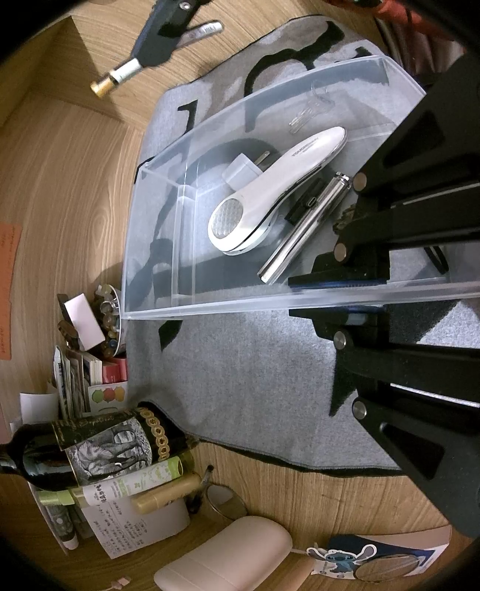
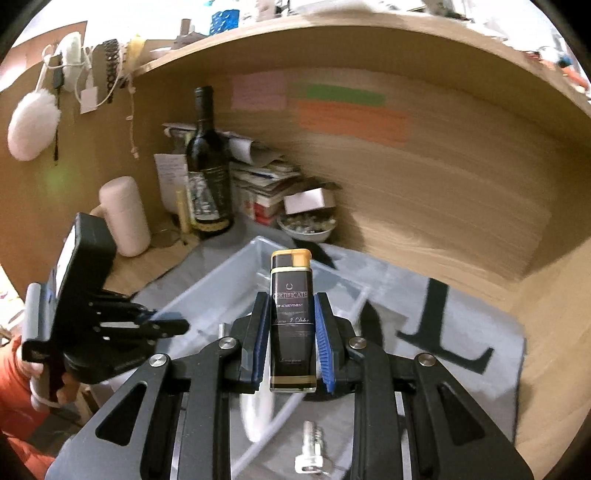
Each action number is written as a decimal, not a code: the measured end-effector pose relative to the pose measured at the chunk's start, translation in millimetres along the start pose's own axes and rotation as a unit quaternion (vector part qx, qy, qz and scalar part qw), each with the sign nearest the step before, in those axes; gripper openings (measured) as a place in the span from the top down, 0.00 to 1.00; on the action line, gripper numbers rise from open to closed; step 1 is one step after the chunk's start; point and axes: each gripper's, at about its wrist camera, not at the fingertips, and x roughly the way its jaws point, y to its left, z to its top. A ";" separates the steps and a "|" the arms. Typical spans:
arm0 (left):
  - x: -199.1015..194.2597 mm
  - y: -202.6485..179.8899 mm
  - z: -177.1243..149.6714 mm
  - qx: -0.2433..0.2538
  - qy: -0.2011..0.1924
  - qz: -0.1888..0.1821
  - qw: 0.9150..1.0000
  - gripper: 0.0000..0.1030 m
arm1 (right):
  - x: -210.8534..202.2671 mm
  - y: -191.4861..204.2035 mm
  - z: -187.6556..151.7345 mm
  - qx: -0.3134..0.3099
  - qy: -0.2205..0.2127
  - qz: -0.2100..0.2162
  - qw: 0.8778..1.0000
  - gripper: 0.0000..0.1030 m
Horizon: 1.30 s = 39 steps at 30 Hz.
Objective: Organize rigid objects
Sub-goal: 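Lower the lighter box into the box beside the pen and open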
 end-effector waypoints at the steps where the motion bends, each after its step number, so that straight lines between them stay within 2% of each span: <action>1: 0.2 -0.5 0.1 0.000 0.000 -0.001 1.000 0.94 | 5.1 2.7 -0.6 -0.001 0.006 0.005 1.000 0.79; 17: -0.2 -0.6 -1.3 0.003 -0.005 -0.001 1.000 0.94 | 65.7 44.6 -23.5 -0.060 0.115 0.048 0.990 0.79; 26: -0.6 0.0 -1.1 0.003 -0.005 -0.002 1.000 0.94 | 87.0 41.2 -33.7 -0.044 0.164 0.055 0.984 0.79; 35: -1.1 -0.8 -1.4 0.003 -0.005 -0.002 1.000 0.94 | 82.6 42.3 -32.5 -0.044 0.155 0.054 0.985 0.79; 39: -1.1 -0.5 -1.3 0.003 -0.005 -0.003 1.000 0.94 | 76.3 42.7 -29.4 -0.043 0.145 0.051 0.987 0.73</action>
